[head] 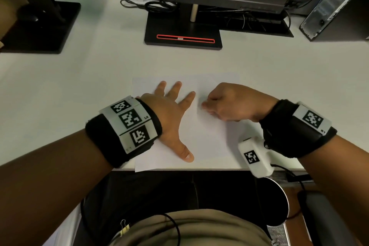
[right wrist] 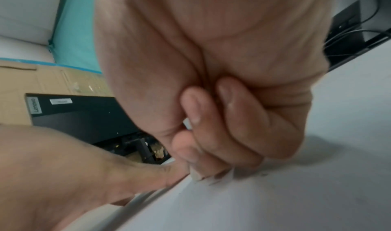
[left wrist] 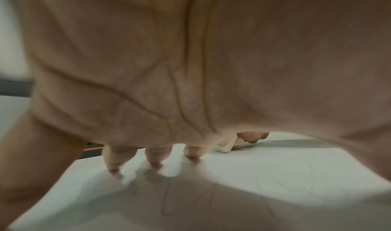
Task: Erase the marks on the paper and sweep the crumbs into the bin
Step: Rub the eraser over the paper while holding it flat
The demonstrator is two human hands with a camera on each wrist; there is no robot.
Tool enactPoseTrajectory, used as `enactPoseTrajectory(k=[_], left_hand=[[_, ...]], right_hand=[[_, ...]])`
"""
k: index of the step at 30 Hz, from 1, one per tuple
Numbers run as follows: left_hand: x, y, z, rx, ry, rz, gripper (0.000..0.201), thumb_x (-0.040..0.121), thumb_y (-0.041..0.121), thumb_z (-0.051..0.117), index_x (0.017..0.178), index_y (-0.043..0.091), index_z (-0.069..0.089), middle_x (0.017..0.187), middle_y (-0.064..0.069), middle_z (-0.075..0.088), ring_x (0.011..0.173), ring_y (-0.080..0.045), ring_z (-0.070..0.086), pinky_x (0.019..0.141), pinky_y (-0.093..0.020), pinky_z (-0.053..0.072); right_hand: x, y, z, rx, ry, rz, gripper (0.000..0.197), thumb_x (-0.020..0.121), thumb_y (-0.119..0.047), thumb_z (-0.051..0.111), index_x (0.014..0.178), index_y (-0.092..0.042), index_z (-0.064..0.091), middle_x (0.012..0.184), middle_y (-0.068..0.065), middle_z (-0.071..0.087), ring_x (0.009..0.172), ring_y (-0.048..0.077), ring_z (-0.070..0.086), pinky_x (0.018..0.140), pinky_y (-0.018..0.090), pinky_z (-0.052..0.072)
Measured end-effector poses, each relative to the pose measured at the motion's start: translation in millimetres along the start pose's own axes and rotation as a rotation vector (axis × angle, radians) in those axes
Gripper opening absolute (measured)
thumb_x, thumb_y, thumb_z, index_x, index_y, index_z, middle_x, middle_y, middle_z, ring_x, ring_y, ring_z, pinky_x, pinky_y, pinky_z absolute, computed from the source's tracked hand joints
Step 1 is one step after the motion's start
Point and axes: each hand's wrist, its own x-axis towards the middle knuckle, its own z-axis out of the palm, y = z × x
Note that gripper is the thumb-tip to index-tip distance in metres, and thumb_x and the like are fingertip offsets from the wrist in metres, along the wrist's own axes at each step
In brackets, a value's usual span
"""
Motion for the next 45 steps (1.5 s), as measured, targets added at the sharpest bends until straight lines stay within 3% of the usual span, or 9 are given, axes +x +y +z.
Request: enactPoseTrajectory(k=[6, 11, 15, 18, 25, 28, 33, 41, 45], left_hand=[[1.2, -19.0, -8.3, 0.01, -0.016, 0.061, 0.158, 0.046, 0.081, 0.079, 0.147, 0.038, -0.035, 0.158, 0.004, -0.039, 0.149, -0.03, -0.025, 0.118, -0.061, 0.021], [3.6, -22.7, -3.4, 0.037, 0.031, 0.072, 0.164, 0.045, 0.07, 0.088, 0.15, 0.032, -0.033, 0.16, 0.0, -0.034, 0.15, -0.035, -0.02, 0.117, -0.058, 0.027], [-1.0, -23.8, 3.2, -0.027, 0.048, 0.019, 0.162, 0.05, 0.067, 0.088, 0.15, 0.026, -0.032, 0.16, -0.005, -0.035, 0.147, -0.039, -0.025, 0.116, -0.061, 0.026], [-4.4, -26.2, 7.0, -0.073, 0.054, 0.003, 0.162, 0.051, 0.066, 0.089, 0.151, 0.022, -0.031, 0.161, -0.01, -0.03, 0.148, -0.04, -0.023, 0.117, -0.06, 0.024], [1.4, -24.5, 5.3, -0.111, 0.064, 0.02, 0.167, 0.046, 0.067, 0.09, 0.151, 0.018, -0.03, 0.162, -0.013, -0.029, 0.148, -0.044, -0.02, 0.119, -0.06, 0.02], [0.2, -26.3, 7.5, -0.131, 0.059, 0.021, 0.165, 0.049, 0.067, 0.089, 0.151, 0.019, -0.031, 0.161, -0.008, -0.031, 0.148, -0.039, -0.023, 0.12, -0.058, 0.019], [0.0, -26.0, 4.9, -0.131, 0.041, 0.021, 0.165, 0.048, 0.066, 0.089, 0.15, 0.023, -0.033, 0.161, -0.005, -0.032, 0.147, -0.038, -0.025, 0.119, -0.06, 0.02], [7.0, -24.2, 1.0, -0.096, 0.031, 0.032, 0.168, 0.044, 0.072, 0.087, 0.149, 0.024, -0.034, 0.158, -0.003, -0.038, 0.146, -0.039, -0.028, 0.118, -0.061, 0.02], [3.7, -27.4, 2.4, -0.123, 0.03, 0.043, 0.167, 0.045, 0.071, 0.087, 0.149, 0.025, -0.035, 0.157, 0.001, -0.04, 0.146, -0.035, -0.03, 0.121, -0.059, 0.014]], right_hand=[[-41.6, -8.5, 15.6, 0.883, 0.068, 0.037, 0.028, 0.099, -0.029, 0.062, 0.076, -0.013, 0.058, 0.069, 0.013, 0.067, 0.051, 0.021, 0.057, 0.048, 0.027, 0.047], [-60.2, -16.7, 63.0, 1.455, -0.349, 0.039, 0.018, 0.091, -0.026, 0.062, 0.089, -0.008, 0.061, 0.114, 0.036, 0.068, 0.107, 0.044, 0.07, 0.092, 0.046, 0.059], [-43.4, 19.4, 47.1, 1.833, 0.134, 0.132, 0.016, 0.097, -0.023, 0.057, 0.099, -0.007, 0.057, 0.126, 0.032, 0.061, 0.109, 0.041, 0.069, 0.099, 0.047, 0.053], [-47.8, 30.2, 29.5, 1.825, 0.618, 0.05, 0.017, 0.102, -0.018, 0.055, 0.086, -0.012, 0.059, 0.108, 0.022, 0.066, 0.102, 0.035, 0.07, 0.102, 0.046, 0.054], [-55.1, -30.5, 76.0, 1.565, -0.119, 0.031, 0.012, 0.095, -0.017, 0.057, 0.088, -0.009, 0.062, 0.121, 0.033, 0.067, 0.114, 0.04, 0.068, 0.102, 0.051, 0.053], [-38.8, -2.4, 56.3, 1.761, 0.026, 0.159, 0.013, 0.089, -0.02, 0.06, 0.093, -0.009, 0.056, 0.119, 0.034, 0.067, 0.101, 0.04, 0.073, 0.091, 0.045, 0.058], [-34.8, 49.1, 19.0, 1.847, 0.725, 0.136, 0.019, 0.105, -0.02, 0.052, 0.088, -0.012, 0.056, 0.098, 0.018, 0.065, 0.094, 0.032, 0.07, 0.093, 0.04, 0.057], [-41.5, -15.9, 71.6, 1.737, 0.05, 0.147, 0.024, 0.103, -0.019, 0.052, 0.086, -0.004, 0.06, 0.112, 0.032, 0.07, 0.104, 0.041, 0.072, 0.093, 0.045, 0.059], [-22.9, 38.3, 31.2, 1.888, 0.385, 0.187, 0.046, 0.106, -0.021, 0.047, 0.065, -0.006, 0.064, 0.096, 0.024, 0.068, 0.091, 0.031, 0.071, 0.082, 0.035, 0.061]])
